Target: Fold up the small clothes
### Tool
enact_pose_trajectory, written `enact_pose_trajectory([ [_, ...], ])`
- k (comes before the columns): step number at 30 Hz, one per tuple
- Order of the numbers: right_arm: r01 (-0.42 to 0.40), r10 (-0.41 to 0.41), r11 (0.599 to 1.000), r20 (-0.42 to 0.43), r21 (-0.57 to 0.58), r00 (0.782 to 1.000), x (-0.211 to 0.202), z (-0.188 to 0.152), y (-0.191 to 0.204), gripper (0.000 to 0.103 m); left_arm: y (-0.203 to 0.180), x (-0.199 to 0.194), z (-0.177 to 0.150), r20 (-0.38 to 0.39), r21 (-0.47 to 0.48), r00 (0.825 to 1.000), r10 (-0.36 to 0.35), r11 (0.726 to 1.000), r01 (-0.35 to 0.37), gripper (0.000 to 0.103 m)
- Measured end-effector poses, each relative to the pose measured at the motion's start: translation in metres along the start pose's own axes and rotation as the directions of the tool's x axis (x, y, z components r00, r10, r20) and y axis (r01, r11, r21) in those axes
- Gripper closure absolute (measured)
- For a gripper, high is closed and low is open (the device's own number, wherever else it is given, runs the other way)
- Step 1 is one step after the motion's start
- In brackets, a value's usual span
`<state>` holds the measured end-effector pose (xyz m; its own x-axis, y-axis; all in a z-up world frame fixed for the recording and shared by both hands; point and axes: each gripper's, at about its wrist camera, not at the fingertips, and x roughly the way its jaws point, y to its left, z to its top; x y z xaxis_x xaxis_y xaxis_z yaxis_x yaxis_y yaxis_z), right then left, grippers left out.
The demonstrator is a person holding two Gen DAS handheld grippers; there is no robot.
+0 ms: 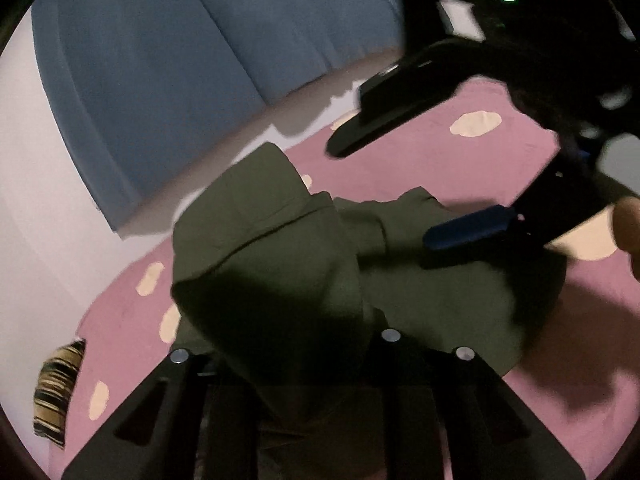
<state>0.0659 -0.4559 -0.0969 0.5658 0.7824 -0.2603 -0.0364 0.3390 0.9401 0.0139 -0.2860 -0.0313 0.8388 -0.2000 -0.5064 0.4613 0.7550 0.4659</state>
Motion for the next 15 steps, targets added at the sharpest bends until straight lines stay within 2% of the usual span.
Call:
enact_pose_trajectory([
  [5,0.003,-0.005,1.0,-0.09,-0.024,0.996,0.029,0.017,0.009,0.019,-0.004,0.0,-0.001,0.014,0.013,1.0,-0.011,1.0,0.011,0.073],
  [9,0.056,-0.063,0.997,-0.141,-0.052,0.988,0.05,0.037,0.016,0.019,-0.004,-0.003,-0.001,0.041,0.006,0.998,-0.039,0.999,0.039,0.056],
  [13,0.079,-0.098,0.993,-0.217,-0.092,0.971,0.077,0.049,0.022,0.019,-0.008,-0.001,0.0,0.052,0.01,0.998,-0.035,0.999,0.034,0.055],
  [14,0.101,-0.125,0.988,-0.226,-0.115,0.966,0.085,0.05,0.025,0.028,-0.008,-0.002,0.0,0.056,0.012,0.998,-0.037,0.999,0.037,0.052],
  [15,0.123,-0.151,0.983,-0.223,-0.134,0.963,0.09,0.051,0.027,0.057,-0.007,-0.005,-0.001,0.063,0.019,0.997,-0.042,0.999,0.041,0.051],
])
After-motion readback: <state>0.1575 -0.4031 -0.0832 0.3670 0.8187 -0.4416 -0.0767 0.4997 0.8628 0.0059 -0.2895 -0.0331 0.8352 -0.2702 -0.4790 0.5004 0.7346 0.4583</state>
